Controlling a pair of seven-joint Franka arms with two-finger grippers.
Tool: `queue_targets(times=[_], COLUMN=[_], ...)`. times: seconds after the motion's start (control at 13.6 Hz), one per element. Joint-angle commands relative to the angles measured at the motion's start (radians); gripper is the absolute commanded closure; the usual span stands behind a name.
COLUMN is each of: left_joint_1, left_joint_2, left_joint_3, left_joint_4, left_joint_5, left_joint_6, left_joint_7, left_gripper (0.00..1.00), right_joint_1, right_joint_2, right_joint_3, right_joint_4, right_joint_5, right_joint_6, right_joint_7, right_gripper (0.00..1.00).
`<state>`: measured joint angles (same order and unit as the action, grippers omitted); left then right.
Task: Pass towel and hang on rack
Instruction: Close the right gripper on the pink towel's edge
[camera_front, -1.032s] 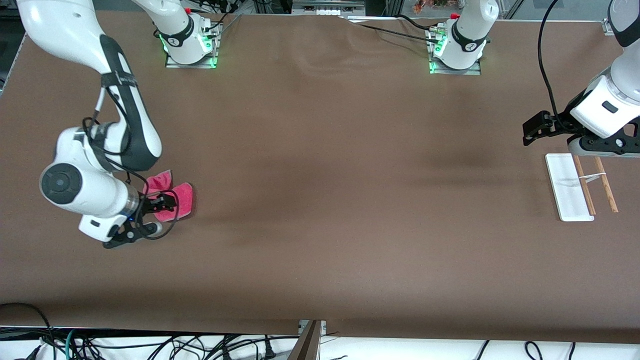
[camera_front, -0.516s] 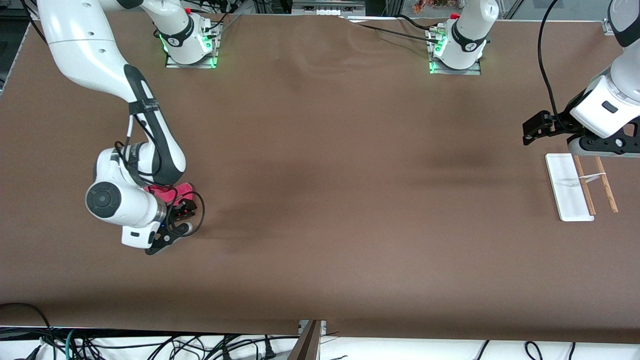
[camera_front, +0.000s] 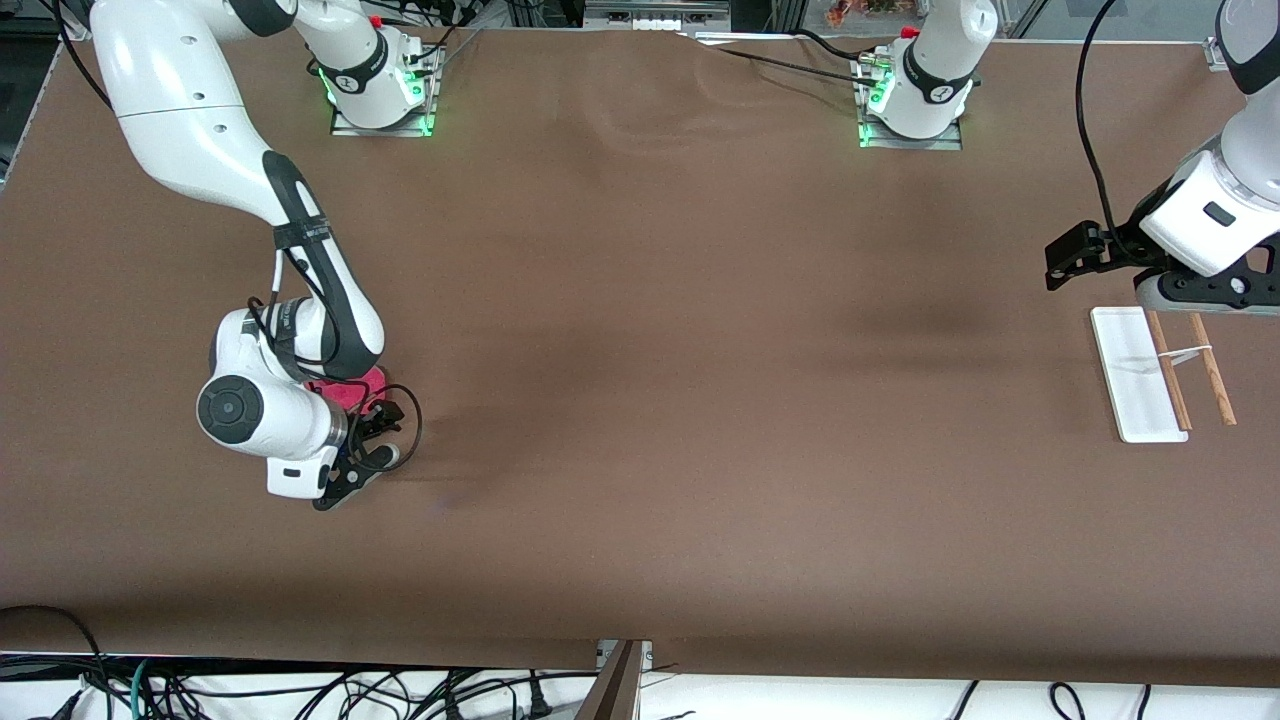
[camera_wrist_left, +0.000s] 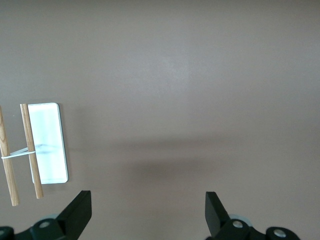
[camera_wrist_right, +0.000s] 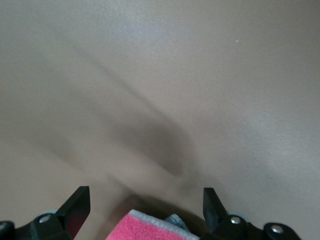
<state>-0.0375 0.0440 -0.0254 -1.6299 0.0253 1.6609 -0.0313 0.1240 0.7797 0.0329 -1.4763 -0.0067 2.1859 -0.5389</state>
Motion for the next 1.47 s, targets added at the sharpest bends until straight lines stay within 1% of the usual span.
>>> queue_targets(times=[0.0,0.29,0.52,0.96,1.03,1.11,1.18,1.25,1.33,1.4], left_joint_1=[-0.007,-0.005,-0.007,-0.007,-0.005,-0.005,-0.005,-0.007,-0.005,-0.007], left_joint_2=[-0.004,-0.004,-0.004,-0.004,-0.003,-0.004,-0.004,-0.004,-0.003,-0.004], left_joint_3=[0.001,0.001,0.001,0.001,0.001,0.001,0.001,0.001,0.001,0.001], left_joint_4=[0.016,0.016,0.016,0.016,0.016,0.016,0.016,0.016,0.016,0.016], left_joint_5=[0.03,0.03,0.03,0.03,0.03,0.03,0.03,0.03,0.03,0.03], left_joint_6=[-0.023,-0.023,-0.023,-0.023,-0.023,-0.023,-0.023,-0.023,-0.023,-0.023], left_joint_7=[-0.013,-0.013,-0.013,-0.013,-0.013,-0.013,-0.013,-0.013,-0.013,-0.013], left_gripper=[0.0,0.0,0.0,0.0,0.0,0.0,0.0,0.0,0.0,0.0], right_joint_1=[-0.012,-0.009,-0.004,-0.014,-0.014,-0.015,-0.017,-0.021,-0.021,-0.023], right_joint_2=[0.013,0.013,0.013,0.016,0.016,0.016,0.015,0.016,0.016,0.015], right_joint_3=[0.005,0.007,0.007,0.004,0.002,0.001,-0.001,-0.001,-0.001,-0.001], right_joint_4=[0.005,-0.009,-0.009,-0.009,-0.009,-0.009,-0.007,-0.006,-0.004,-0.006], right_joint_5=[0.033,0.042,0.086,0.088,0.088,0.088,0.088,0.087,0.087,0.088], right_joint_6=[-0.008,-0.035,-0.058,-0.138,-0.143,-0.144,-0.15,-0.168,-0.175,-0.178], right_joint_7=[-0.064,-0.084,-0.084,-0.075,-0.073,-0.075,-0.076,-0.076,-0.075,-0.073], right_gripper=[0.0,0.0,0.0,0.0,0.0,0.04,0.26,0.55,0.68,0.75])
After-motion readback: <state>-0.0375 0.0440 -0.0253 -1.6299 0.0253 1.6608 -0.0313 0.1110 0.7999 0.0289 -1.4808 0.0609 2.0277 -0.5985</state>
